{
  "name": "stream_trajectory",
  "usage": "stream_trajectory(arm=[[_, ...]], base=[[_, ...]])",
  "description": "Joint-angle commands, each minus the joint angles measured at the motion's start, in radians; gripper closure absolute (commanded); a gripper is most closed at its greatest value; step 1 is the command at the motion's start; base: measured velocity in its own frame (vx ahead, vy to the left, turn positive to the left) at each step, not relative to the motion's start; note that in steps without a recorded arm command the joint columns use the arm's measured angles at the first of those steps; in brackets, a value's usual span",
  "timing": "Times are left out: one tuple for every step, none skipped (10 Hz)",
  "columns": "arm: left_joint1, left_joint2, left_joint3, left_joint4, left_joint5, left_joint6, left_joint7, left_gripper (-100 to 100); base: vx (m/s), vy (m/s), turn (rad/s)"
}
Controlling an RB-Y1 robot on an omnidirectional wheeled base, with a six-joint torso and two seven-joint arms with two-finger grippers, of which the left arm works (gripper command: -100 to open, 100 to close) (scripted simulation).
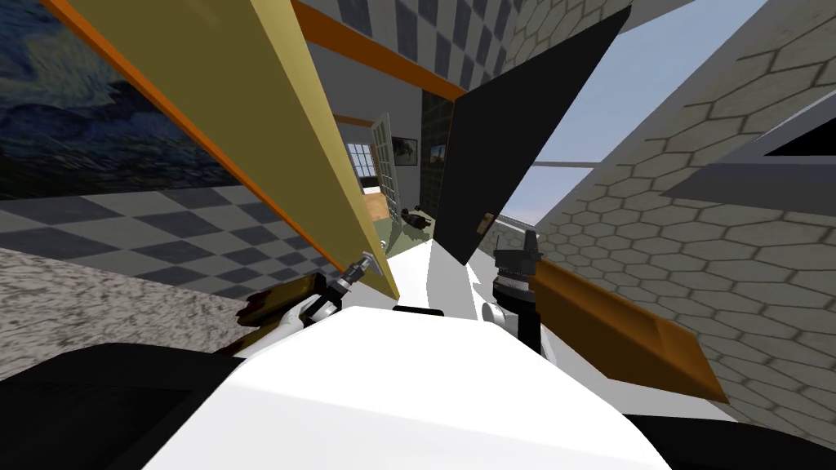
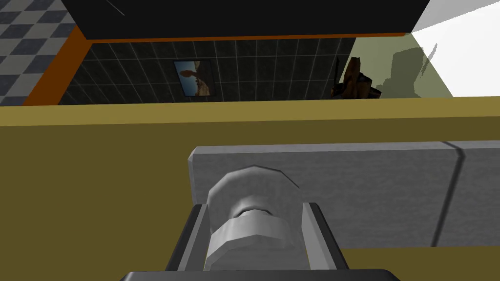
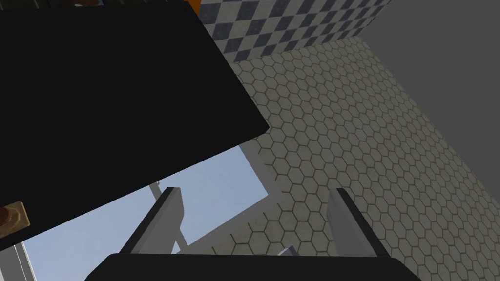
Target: Pull the door open
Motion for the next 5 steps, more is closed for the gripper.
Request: stream_trajectory(arm=[[0.003,0.014,-0.003,0.011,0.001,-0.021,0.007,100],[0.004,0.017,-0.005,0.014,0.0,-0.027,0.01,100],[0.004,0.024,-0.008,0.02,0.0,-0.039,0.015,100],[0.004,0.027,-0.01,0.022,0.0,-0.045,0.017,100],[0.005,0.033,-0.013,0.027,0.0,-0.056,0.021,100]], base=[[-0.211,0.111,-0.155],[-0.188,0.088,-0.124],[-0.159,0.094,-0.124],[-0.171,0.112,-0.108],[-0.152,0.106,-0.105]])
